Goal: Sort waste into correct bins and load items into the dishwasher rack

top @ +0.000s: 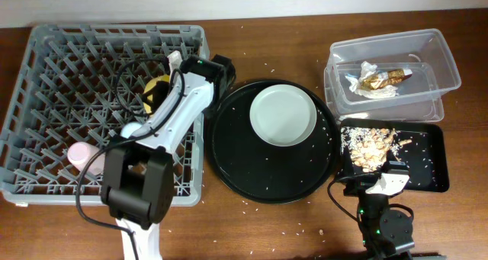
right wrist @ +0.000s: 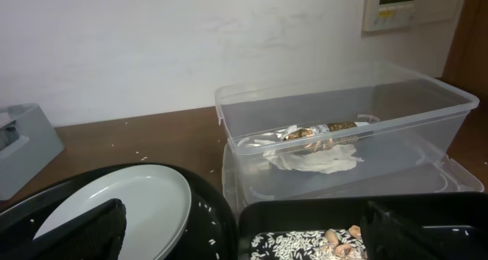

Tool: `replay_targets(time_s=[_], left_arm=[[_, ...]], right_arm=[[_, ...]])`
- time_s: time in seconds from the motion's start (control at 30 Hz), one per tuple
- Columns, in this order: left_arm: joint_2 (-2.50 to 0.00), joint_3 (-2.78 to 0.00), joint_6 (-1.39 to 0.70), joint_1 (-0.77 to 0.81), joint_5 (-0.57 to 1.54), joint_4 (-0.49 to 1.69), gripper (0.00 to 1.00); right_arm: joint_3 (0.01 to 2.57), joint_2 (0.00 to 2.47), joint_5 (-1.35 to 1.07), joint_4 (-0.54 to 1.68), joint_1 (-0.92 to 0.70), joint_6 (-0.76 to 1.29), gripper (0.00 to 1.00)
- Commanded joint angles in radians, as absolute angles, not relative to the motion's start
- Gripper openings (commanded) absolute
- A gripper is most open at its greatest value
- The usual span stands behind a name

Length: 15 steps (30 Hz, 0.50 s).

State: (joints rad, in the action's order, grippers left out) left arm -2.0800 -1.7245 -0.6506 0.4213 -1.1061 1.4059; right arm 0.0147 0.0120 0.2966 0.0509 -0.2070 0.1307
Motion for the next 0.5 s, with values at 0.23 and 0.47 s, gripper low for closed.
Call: replay_targets(time_s=[0.23,0.47], left_arm=[[-2.025,-1.803,-0.710,0.425,-1.256,1.689,0.00],[-2.031,-1.727,-0.710,0.252,-1.200,1.551,0.00]], right_arm=[[0.006,0.006,0.295,0.052,-0.202,0.131,0.98],[0.006,0.006,0.295,0.052,-0.202,0.131,0.98]])
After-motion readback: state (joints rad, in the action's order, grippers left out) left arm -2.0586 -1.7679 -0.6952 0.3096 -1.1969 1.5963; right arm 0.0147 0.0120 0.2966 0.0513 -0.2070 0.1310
